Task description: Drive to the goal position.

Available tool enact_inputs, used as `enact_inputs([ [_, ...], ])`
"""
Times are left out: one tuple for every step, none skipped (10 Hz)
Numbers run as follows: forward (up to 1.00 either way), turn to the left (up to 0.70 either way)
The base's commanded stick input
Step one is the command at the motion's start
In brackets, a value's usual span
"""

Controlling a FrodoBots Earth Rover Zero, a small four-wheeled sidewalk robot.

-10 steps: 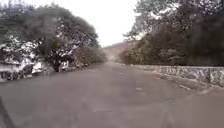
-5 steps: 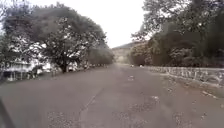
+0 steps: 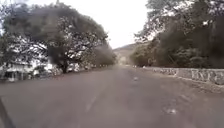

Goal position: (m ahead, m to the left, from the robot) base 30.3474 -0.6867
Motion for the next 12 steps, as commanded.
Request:
enact_inputs([
  [1.00,0.00],
  [1.00,0.00],
  [1.00,0.00],
  [1.00,0.00],
  [1.00,0.00],
  [1.00,0.00],
  [1.00,0.00],
  [1.00,0.00],
  [1.00,0.00],
  [1.00,0.00],
  [1.00,0.00],
  [1.00,0.00],
])
